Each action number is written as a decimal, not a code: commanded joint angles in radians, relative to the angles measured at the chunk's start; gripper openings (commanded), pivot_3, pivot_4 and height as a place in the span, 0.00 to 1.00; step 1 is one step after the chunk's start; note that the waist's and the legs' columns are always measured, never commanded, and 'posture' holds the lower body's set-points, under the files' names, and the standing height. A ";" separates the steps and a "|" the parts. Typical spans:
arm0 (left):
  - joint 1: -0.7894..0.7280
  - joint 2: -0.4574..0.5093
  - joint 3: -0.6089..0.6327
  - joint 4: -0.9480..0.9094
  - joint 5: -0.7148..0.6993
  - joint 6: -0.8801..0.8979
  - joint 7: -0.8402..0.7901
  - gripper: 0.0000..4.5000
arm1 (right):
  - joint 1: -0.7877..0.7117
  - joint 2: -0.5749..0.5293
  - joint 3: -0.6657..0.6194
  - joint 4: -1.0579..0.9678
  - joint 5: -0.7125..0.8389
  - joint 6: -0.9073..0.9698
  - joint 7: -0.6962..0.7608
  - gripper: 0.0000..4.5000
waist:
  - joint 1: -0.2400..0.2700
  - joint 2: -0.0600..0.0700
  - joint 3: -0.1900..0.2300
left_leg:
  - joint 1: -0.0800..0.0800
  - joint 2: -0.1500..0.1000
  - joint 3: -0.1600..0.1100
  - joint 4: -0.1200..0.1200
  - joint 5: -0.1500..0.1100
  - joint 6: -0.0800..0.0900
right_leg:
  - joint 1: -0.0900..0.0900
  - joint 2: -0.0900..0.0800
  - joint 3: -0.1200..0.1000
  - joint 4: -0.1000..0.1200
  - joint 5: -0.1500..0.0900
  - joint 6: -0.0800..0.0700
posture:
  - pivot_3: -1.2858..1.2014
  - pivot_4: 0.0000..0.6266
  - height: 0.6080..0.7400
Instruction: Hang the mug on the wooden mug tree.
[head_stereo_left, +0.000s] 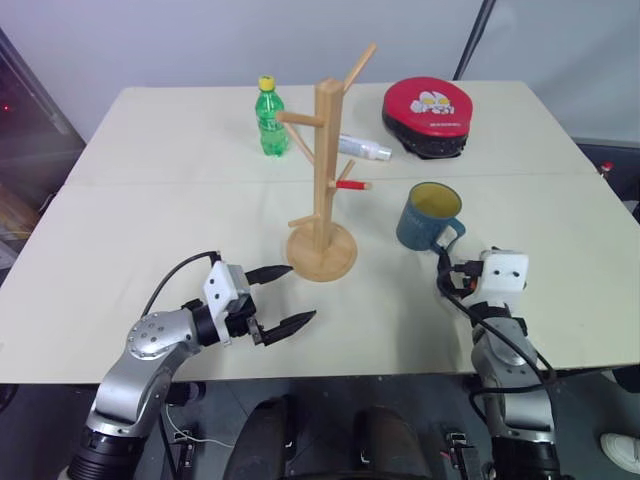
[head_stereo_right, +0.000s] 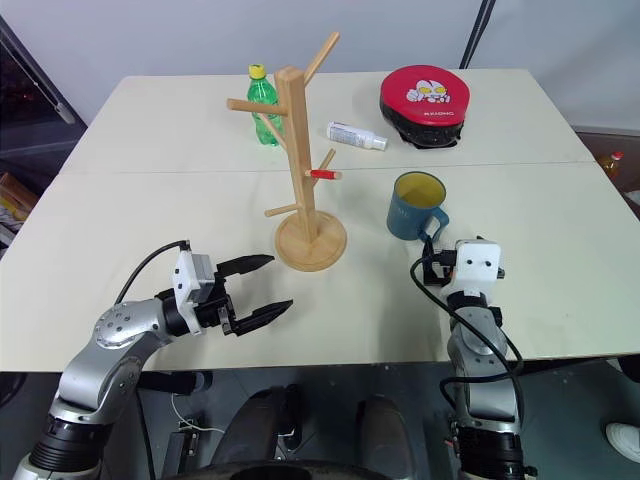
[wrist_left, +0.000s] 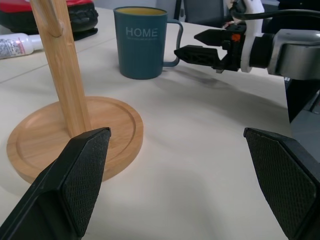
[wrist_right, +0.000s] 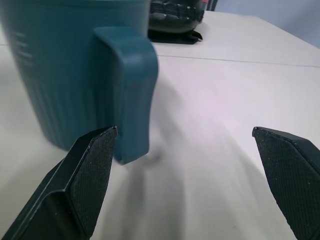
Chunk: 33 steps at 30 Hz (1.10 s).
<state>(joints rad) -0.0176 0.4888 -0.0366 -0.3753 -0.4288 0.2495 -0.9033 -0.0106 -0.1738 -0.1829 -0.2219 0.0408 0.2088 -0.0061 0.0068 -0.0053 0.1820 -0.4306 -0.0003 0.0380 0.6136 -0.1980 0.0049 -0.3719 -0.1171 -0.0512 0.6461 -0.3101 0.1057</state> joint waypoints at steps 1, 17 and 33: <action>-0.015 0.003 0.002 -0.040 -0.024 -0.005 0.001 1.00 | -0.038 -0.005 -0.019 0.014 -0.003 -0.005 -0.014 0.99 | -0.001 0.000 0.000 | 0.000 0.000 0.000 0.000 0.000 0.000 | 0.000 0.000 0.000 0.000 0.000 0.000 | 0.52 0.24 1.00; -0.025 0.005 0.002 -0.069 -0.036 0.012 0.019 1.00 | -0.138 0.001 -0.033 0.150 0.030 -0.016 -0.019 0.80 | -0.003 0.000 0.000 | 0.000 0.000 0.000 0.000 0.000 0.000 | 0.000 0.001 -0.001 0.002 0.000 0.001 | 0.52 0.24 1.00; -0.028 0.006 0.000 -0.059 -0.036 0.005 0.021 1.00 | -0.104 -0.039 0.023 0.084 0.001 -0.107 0.076 0.01 | -0.004 0.000 0.000 | 0.000 0.000 0.000 0.001 0.000 0.000 | 0.000 0.004 -0.001 0.002 0.001 0.001 | 0.52 0.24 1.00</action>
<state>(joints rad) -0.0398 0.4899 -0.0372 -0.4100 -0.4490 0.2608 -0.8815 -0.1168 -0.1896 -0.1604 -0.0652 0.0587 0.1374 0.0607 0.0027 -0.0052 0.1821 -0.4305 -0.0002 0.0382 0.6141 -0.1977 0.0053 -0.3720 -0.1134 -0.0520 0.6482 -0.3096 0.1069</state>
